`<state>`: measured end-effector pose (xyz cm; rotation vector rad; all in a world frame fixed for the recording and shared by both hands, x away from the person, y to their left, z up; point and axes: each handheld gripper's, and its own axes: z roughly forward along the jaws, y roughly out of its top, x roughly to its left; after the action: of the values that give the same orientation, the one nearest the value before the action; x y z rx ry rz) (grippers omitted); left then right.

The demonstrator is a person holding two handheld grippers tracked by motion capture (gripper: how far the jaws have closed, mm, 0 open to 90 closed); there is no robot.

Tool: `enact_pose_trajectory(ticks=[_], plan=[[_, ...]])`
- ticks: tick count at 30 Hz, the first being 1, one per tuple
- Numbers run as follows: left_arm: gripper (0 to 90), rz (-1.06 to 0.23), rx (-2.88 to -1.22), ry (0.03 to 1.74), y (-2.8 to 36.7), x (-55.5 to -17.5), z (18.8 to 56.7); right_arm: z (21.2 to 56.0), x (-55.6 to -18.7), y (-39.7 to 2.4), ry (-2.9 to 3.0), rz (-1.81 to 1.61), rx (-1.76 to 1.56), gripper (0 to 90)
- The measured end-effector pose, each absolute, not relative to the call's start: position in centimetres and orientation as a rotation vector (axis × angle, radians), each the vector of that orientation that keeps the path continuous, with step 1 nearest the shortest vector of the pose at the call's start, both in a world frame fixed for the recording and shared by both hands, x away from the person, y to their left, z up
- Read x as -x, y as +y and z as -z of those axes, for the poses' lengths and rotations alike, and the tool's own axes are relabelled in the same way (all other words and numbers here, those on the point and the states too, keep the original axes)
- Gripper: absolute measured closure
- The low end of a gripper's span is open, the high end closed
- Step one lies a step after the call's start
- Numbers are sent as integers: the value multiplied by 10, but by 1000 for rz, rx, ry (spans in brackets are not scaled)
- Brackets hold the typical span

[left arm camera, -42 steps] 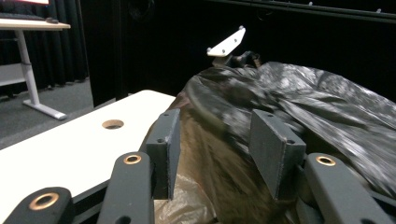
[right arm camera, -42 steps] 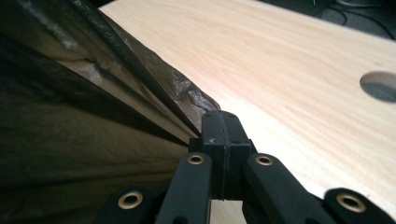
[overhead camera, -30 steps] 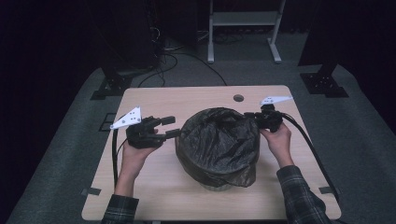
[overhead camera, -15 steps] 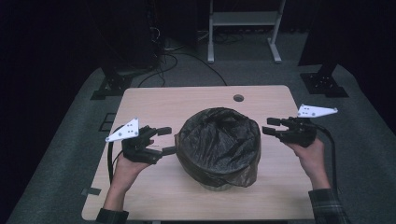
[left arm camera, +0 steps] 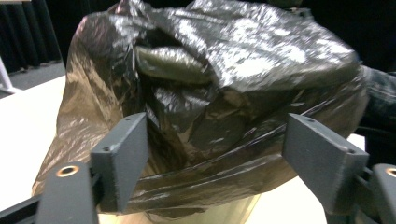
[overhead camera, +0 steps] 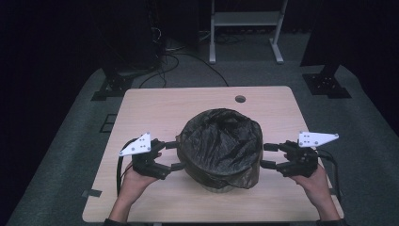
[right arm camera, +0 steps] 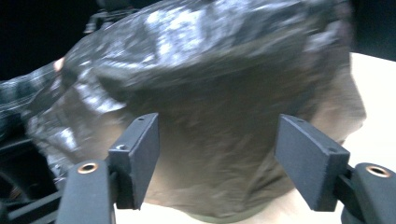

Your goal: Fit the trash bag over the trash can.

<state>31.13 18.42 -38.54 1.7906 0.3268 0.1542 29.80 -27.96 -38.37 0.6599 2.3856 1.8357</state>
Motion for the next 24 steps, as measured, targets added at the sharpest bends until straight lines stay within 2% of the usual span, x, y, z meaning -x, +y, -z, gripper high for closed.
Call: enact_pose_trajectory(ticks=[3, 4, 8, 11, 12, 14, 24], plan=[[391, -165, -1797, 323, 181, -312, 386, 386, -294, -273, 2393, -1853, -625, 301], [478, -164, -1797, 308, 179, -311, 388, 386, -293, -270, 2392, -1858, -618, 318], [697, -200, -1816, 298, 175, -309, 387, 387, -289, -264, 2355, -1842, -603, 429], [867, -198, -1809, 286, 174, -309, 387, 387, -287, -266, 2328, -1838, -612, 673], [896, -199, -1812, 280, 173, -308, 387, 387, -286, -266, 2329, -1829, -613, 767], [897, -192, -1836, 271, 170, -308, 389, 388, -285, -263, 2346, -1829, -581, 891], [896, -182, -1991, 338, 176, -315, 422, 418, -293, -258, 2486, -1620, -676, 900]])
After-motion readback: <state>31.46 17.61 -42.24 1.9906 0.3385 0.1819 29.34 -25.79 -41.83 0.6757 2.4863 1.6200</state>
